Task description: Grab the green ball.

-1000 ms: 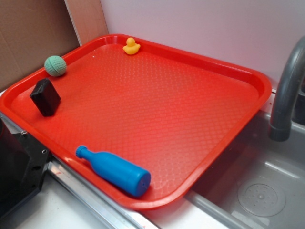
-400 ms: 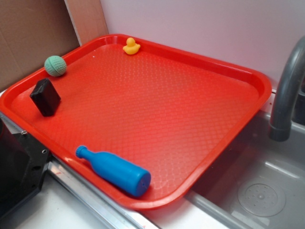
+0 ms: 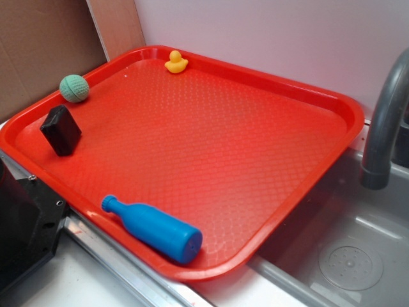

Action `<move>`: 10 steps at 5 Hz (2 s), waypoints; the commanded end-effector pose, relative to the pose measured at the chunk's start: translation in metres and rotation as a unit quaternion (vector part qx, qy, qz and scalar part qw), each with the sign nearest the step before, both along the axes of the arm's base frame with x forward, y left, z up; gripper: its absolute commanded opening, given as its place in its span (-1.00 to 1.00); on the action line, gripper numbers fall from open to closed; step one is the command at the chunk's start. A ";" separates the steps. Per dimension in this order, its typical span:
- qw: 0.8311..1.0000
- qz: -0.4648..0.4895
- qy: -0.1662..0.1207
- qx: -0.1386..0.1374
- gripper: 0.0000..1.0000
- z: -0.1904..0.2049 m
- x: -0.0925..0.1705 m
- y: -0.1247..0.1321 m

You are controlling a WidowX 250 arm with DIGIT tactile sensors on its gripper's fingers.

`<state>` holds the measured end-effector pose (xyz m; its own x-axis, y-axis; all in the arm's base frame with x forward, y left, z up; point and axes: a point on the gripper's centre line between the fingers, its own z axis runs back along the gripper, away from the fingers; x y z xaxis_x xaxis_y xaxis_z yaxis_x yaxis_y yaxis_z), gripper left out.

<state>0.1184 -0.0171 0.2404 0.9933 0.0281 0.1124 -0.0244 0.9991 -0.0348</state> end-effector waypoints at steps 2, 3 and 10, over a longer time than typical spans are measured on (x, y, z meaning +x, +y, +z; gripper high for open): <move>0.946 0.324 0.001 0.011 1.00 -0.066 0.051 0.093; 0.898 0.435 -0.058 0.030 1.00 -0.098 0.056 0.137; 0.830 0.546 0.069 0.089 -1.00 -0.208 0.078 0.192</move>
<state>0.2097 0.1686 0.0213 0.4100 0.9091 0.0732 -0.8996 0.3898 0.1968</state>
